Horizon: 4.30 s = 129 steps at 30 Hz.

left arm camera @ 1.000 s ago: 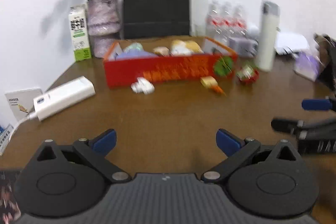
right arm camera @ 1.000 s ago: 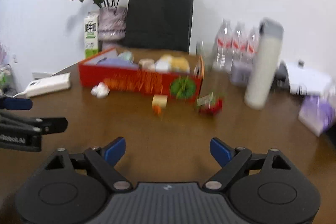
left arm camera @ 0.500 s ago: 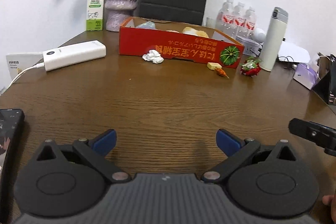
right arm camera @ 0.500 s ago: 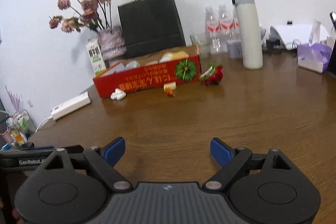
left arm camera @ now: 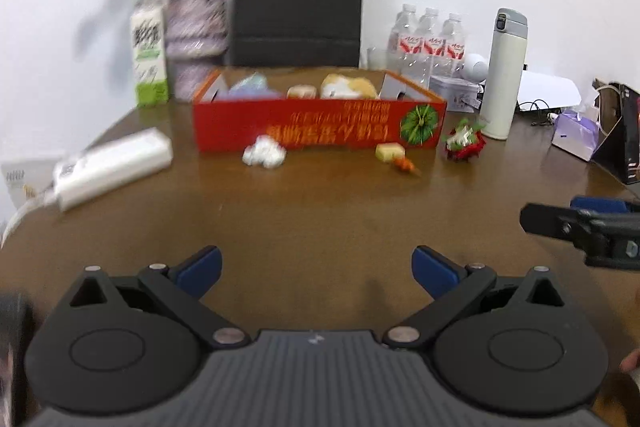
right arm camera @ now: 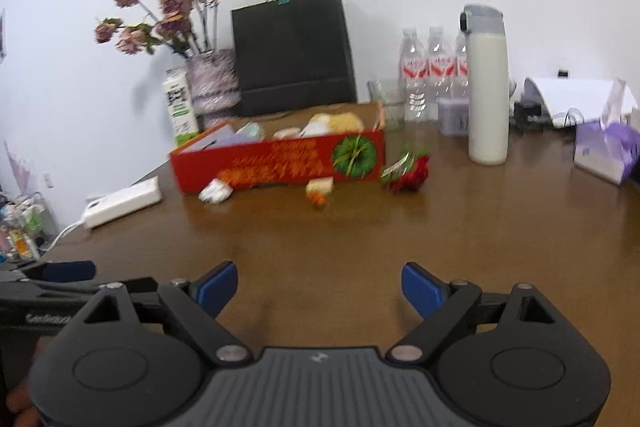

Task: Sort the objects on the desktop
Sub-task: 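Grasp the crumpled white tissue with the left gripper while the right grasps the red ribbon bow, then carry the tissue and ribbon bow into the box and open both grippers, then withdraw both grippers from the box toward the yellow sponge and carrot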

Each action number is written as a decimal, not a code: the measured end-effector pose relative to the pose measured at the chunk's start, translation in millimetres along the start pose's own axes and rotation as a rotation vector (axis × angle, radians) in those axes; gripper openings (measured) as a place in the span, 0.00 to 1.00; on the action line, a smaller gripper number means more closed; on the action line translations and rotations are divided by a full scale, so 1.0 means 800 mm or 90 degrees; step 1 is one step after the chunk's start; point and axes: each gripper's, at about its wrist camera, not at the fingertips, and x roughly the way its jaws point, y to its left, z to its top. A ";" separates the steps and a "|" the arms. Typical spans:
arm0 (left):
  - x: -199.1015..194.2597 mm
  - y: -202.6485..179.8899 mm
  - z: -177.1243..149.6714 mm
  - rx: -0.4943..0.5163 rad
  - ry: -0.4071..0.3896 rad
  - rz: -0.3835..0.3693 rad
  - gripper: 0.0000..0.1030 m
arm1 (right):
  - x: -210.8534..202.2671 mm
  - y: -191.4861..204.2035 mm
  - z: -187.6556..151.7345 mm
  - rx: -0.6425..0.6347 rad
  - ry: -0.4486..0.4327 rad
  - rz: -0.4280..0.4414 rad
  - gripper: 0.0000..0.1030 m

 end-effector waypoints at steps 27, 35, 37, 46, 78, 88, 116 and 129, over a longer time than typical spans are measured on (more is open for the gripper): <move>0.147 0.042 0.067 -0.037 0.070 0.045 0.21 | 0.144 -0.045 0.073 0.004 0.052 -0.025 0.47; -0.001 0.017 0.014 -0.070 0.020 0.018 0.21 | 0.023 0.025 0.005 -0.007 0.037 0.070 0.47; -0.028 0.010 -0.005 -0.068 0.020 0.015 0.21 | 0.001 0.044 -0.014 -0.031 0.041 0.080 0.47; -0.094 -0.006 -0.055 -0.044 0.017 -0.002 0.21 | -0.073 0.078 -0.050 -0.086 0.001 0.084 0.47; 0.084 0.091 0.238 0.016 -0.026 -0.079 0.21 | 0.105 0.030 0.209 -0.096 -0.066 0.061 0.48; 0.347 0.102 0.288 0.011 0.083 -0.051 0.28 | 0.402 0.001 0.274 -0.030 0.154 -0.033 0.51; 0.117 0.117 0.273 -0.085 0.081 0.027 1.00 | 0.210 0.027 0.242 -0.003 0.097 -0.051 0.85; -0.054 0.046 -0.005 -0.088 -0.015 0.018 1.00 | 0.001 0.049 0.002 -0.006 0.034 0.002 0.94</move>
